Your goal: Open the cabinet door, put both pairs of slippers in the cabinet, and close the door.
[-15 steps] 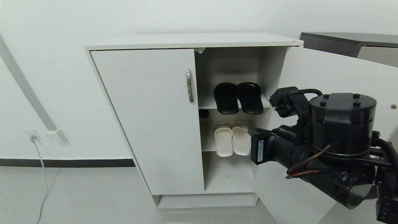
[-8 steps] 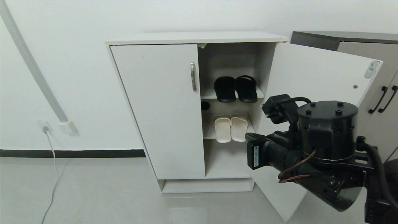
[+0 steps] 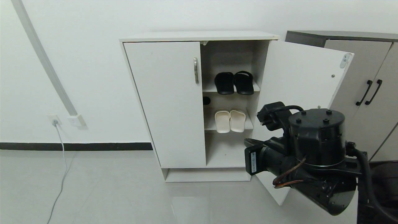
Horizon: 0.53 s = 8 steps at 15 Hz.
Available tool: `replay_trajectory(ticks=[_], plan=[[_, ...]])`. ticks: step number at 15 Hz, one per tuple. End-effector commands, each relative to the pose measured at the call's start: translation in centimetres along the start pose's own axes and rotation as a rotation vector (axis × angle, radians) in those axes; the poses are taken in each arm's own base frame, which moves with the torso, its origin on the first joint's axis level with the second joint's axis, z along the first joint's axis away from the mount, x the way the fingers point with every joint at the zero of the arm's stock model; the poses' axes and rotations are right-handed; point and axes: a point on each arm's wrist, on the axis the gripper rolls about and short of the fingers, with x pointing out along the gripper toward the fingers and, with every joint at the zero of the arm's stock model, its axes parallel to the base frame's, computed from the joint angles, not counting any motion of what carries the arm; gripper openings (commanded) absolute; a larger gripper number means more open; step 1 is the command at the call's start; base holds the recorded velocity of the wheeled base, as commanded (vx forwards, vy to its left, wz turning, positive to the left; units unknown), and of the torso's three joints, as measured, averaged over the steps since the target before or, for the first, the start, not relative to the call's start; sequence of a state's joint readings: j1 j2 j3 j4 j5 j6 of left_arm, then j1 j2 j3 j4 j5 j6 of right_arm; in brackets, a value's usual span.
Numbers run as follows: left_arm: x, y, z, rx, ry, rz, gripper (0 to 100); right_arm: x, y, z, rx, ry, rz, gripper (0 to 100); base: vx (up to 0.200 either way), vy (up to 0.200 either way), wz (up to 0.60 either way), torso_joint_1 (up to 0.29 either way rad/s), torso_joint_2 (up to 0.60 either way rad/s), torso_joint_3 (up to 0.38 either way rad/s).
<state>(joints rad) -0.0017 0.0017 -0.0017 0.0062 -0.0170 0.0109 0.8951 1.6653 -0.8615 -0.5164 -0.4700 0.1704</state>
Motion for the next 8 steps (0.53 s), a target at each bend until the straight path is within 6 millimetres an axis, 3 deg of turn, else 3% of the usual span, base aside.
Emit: replay_trajectory(ticks=[1,8], plan=[[0.00,0.00,0.00,0.000,0.000,0.000,0,0.11,0.05,-0.20,-0.005,0.006,-0.001,0,0.000,0.000,0.00,0.000,0.00,0.000],[0.00,0.00,0.00,0.000,0.000,0.000,0,0.45,0.07,-0.45,-0.009,0.015,-0.006,0,0.000,0.000,0.00,0.000,0.00,0.000]])
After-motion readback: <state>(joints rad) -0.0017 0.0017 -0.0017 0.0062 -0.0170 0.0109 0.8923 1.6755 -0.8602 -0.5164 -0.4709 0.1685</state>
